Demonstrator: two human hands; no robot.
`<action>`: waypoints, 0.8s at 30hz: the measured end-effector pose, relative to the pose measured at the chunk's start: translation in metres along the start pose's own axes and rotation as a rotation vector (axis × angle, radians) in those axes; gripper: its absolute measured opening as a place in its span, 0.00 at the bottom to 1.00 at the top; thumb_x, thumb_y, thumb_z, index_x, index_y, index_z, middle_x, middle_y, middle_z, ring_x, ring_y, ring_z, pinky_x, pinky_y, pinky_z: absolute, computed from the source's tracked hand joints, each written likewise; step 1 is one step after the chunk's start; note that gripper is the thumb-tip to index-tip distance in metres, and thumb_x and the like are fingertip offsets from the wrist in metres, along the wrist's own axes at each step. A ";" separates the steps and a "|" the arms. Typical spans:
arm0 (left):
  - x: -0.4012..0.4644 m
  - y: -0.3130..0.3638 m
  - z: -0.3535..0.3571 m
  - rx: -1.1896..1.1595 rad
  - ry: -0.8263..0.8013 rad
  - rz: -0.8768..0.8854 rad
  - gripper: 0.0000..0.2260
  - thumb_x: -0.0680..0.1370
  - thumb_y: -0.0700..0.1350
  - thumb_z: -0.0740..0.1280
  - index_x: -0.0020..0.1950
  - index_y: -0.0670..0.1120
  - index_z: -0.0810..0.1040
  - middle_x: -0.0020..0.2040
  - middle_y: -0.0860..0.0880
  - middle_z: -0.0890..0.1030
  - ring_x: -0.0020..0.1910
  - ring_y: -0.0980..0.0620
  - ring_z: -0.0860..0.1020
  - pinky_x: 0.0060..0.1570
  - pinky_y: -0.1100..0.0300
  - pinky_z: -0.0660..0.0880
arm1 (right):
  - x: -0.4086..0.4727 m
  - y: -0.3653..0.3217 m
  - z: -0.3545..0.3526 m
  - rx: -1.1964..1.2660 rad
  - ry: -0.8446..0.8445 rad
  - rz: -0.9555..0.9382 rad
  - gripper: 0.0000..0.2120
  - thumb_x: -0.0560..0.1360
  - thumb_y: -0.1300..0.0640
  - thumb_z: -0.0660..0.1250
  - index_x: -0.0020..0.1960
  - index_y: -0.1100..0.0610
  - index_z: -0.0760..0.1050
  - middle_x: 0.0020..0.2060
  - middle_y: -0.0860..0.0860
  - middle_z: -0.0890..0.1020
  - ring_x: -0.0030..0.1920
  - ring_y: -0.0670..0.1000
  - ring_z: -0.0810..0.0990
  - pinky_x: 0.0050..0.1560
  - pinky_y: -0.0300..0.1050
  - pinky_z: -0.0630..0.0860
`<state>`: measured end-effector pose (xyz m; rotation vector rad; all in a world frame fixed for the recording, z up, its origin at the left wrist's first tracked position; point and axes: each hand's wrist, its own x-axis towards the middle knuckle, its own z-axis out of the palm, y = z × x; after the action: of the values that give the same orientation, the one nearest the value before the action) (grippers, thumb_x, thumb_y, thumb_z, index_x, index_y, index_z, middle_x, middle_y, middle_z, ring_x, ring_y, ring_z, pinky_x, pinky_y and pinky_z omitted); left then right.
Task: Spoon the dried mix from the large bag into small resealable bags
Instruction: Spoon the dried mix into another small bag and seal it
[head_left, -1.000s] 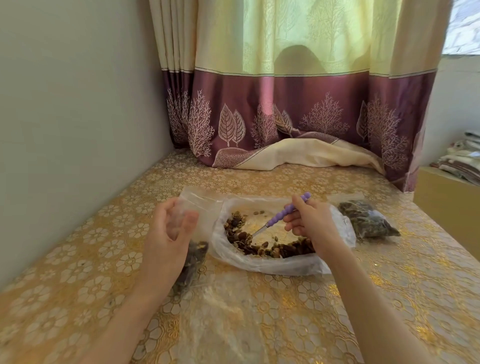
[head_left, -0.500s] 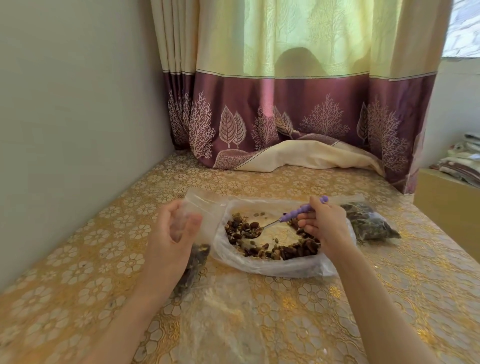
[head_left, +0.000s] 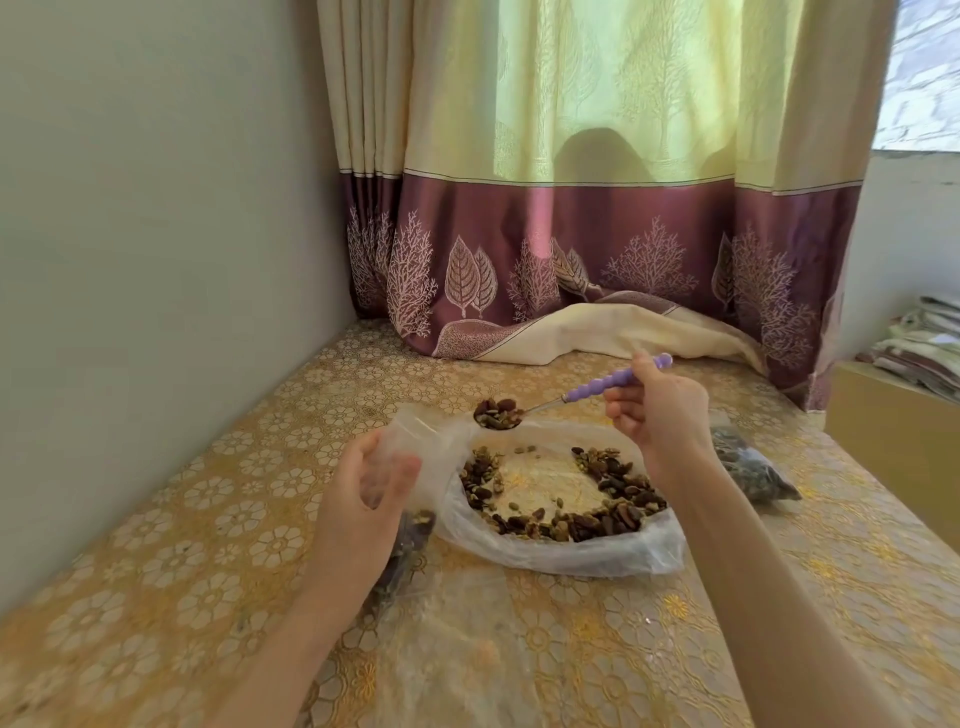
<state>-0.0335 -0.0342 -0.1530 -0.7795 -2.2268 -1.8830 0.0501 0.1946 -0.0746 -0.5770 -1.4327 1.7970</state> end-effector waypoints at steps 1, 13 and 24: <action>0.000 0.000 0.000 0.010 0.008 0.003 0.33 0.65 0.75 0.58 0.62 0.57 0.67 0.53 0.65 0.74 0.50 0.74 0.73 0.44 0.75 0.70 | -0.001 -0.005 0.004 0.009 -0.023 -0.012 0.19 0.81 0.56 0.57 0.35 0.62 0.73 0.26 0.55 0.81 0.22 0.45 0.71 0.22 0.34 0.67; -0.001 0.010 -0.003 -0.074 0.006 0.060 0.25 0.64 0.66 0.67 0.57 0.60 0.68 0.48 0.67 0.74 0.45 0.77 0.74 0.38 0.74 0.73 | -0.035 -0.026 0.066 -0.343 -0.330 -0.409 0.17 0.80 0.56 0.60 0.36 0.61 0.75 0.30 0.61 0.81 0.24 0.49 0.76 0.23 0.38 0.69; 0.003 -0.001 -0.004 0.037 -0.120 -0.022 0.37 0.61 0.62 0.73 0.66 0.54 0.66 0.51 0.57 0.76 0.46 0.62 0.76 0.38 0.72 0.71 | -0.044 -0.029 0.059 -0.372 -0.381 -0.506 0.14 0.81 0.58 0.60 0.39 0.63 0.76 0.29 0.56 0.82 0.25 0.50 0.77 0.24 0.39 0.71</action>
<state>-0.0380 -0.0373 -0.1516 -0.8885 -2.3423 -1.8454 0.0415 0.1267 -0.0358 -0.0243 -1.9834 1.2834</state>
